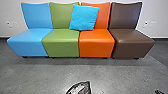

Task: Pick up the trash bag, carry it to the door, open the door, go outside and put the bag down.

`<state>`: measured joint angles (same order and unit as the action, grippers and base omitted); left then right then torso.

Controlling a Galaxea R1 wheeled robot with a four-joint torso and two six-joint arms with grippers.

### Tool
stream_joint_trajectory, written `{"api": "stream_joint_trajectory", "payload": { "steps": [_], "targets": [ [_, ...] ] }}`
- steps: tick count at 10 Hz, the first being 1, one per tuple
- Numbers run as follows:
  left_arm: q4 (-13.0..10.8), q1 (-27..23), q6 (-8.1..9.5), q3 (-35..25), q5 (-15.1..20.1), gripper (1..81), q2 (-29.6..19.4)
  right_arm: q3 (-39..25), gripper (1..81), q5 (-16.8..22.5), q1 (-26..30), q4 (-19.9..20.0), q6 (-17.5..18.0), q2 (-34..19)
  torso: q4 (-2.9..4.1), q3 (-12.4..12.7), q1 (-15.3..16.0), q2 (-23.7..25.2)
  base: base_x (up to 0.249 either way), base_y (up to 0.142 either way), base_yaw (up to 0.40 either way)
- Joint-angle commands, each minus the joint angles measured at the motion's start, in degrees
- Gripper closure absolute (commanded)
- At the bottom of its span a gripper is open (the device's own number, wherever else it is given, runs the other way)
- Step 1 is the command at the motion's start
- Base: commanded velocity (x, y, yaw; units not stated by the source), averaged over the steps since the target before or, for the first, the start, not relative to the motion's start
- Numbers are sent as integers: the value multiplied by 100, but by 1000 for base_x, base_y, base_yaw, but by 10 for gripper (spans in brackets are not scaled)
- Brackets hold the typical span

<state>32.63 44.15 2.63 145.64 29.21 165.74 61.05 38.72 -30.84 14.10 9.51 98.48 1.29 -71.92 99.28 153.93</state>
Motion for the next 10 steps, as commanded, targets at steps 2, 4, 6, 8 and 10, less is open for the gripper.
{"api": "stream_joint_trajectory", "payload": {
  "steps": [2,4,6,8,10],
  "targets": [
    [32,-412,-44,166,393,10,100,-209,10,435,539,172,42,-309,0,-2,0,0,0,0,0],
    [32,-333,-52,237,392,10,109,-226,10,435,539,163,42,-317,0,-2,0,0,0,0,0],
    [41,-140,-52,237,367,10,135,-226,10,435,530,162,42,-317,0,-2,0,0,0,0,0],
    [24,1,-44,280,103,10,196,-226,10,435,512,145,42,-317,0,-2,0,0,0,0,0],
    [15,36,-52,421,111,10,240,-226,10,435,495,136,42,-317,0,-2,0,0,0,0,0]
  ]
}}
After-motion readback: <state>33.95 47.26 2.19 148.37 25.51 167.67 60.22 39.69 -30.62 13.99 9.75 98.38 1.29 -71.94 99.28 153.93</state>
